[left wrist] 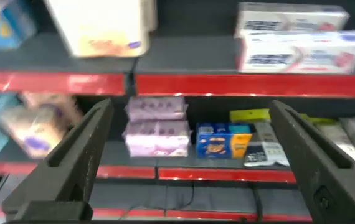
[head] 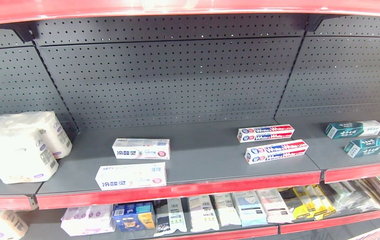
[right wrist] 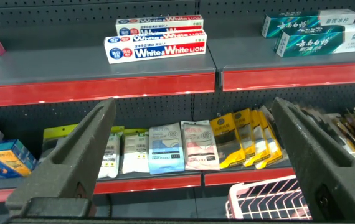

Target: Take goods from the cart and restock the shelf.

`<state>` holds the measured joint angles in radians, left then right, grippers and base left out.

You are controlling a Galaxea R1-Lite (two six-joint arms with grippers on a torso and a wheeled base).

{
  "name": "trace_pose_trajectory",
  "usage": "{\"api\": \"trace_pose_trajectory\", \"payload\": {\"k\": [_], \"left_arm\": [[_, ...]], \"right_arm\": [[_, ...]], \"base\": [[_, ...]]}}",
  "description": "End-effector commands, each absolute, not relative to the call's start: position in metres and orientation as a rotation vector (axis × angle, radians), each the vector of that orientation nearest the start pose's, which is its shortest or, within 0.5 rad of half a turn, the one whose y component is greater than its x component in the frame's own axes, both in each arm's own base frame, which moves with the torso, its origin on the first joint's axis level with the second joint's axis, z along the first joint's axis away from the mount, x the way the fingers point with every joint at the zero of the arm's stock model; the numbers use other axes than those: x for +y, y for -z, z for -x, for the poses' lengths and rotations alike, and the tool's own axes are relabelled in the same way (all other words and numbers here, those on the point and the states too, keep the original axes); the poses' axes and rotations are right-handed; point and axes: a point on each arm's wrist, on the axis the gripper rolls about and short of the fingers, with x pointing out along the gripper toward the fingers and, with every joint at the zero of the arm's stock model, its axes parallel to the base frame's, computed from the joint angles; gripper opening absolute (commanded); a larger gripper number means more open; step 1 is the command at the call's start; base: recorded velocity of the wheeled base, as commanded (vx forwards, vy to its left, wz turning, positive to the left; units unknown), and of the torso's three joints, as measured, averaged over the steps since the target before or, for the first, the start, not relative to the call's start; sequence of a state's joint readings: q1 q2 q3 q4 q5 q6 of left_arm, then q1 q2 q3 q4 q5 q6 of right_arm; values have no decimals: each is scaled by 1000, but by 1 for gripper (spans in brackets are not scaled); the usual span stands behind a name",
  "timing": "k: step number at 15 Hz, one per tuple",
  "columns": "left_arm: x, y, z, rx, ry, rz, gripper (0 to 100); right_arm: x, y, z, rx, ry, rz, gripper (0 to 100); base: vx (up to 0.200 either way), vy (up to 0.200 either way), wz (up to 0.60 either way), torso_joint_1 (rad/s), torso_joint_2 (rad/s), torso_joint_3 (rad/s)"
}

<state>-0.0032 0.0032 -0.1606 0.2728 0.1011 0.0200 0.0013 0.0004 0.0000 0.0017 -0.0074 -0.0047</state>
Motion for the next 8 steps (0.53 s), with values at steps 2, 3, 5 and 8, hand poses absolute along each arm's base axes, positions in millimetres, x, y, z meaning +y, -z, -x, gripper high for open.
{"api": "trace_pose_trajectory", "payload": {"k": [2, 3, 5, 8], "left_arm": [[2, -87, 31, 58, -63, -40, 100], [2, -86, 31, 58, -65, -42, 100], [3, -86, 31, 54, -119, 39, 100], [5, -84, 30, 46, -204, 51, 100]], "right_arm": [[0, -75, 23, 2, 6, 5, 100], [0, -75, 23, 2, 6, 6, 100], [0, -75, 23, 2, 6, 5, 100], [0, -75, 23, 2, 6, 6, 100]], "base": [[0, 0, 0, 0, 0, 0], [0, 0, 0, 0, 0, 0], [0, 0, 0, 0, 0, 0], [0, 0, 0, 0, 0, 0]]}}
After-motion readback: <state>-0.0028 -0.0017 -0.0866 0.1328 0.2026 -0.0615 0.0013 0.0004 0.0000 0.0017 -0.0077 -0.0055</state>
